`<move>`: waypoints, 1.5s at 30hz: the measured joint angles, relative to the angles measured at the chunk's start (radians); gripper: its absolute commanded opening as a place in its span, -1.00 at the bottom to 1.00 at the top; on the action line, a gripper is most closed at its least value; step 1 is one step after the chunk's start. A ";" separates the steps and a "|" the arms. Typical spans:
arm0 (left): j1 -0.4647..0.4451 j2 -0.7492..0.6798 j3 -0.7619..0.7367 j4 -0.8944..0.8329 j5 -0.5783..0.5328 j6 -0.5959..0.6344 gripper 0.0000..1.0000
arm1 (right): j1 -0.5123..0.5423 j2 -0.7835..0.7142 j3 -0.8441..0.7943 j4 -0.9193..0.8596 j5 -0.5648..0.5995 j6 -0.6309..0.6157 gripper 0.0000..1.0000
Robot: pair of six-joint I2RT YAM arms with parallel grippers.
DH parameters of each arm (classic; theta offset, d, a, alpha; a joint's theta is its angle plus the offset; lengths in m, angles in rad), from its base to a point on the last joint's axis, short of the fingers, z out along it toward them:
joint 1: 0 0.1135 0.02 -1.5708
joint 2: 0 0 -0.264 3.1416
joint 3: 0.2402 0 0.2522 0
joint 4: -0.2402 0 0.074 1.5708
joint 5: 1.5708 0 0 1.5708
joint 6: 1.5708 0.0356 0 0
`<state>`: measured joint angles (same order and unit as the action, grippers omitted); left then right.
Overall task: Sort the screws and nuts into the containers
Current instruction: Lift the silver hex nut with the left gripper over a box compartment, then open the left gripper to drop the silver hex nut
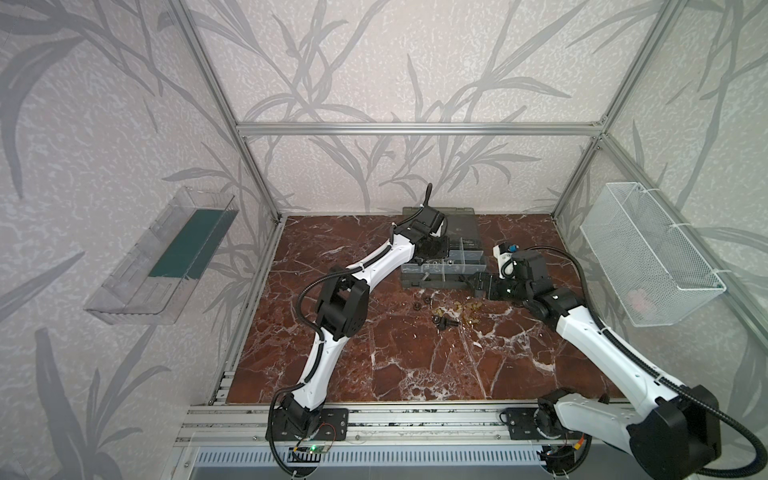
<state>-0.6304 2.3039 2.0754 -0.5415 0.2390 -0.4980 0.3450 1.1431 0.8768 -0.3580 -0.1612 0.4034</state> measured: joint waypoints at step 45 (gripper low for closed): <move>-0.023 0.161 0.192 -0.055 -0.006 0.013 0.78 | -0.068 0.023 -0.042 -0.008 -0.029 -0.004 0.98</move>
<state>-0.6537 2.4653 2.2669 -0.5961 0.2333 -0.4847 0.2775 1.1660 0.8345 -0.3664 -0.1902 0.3996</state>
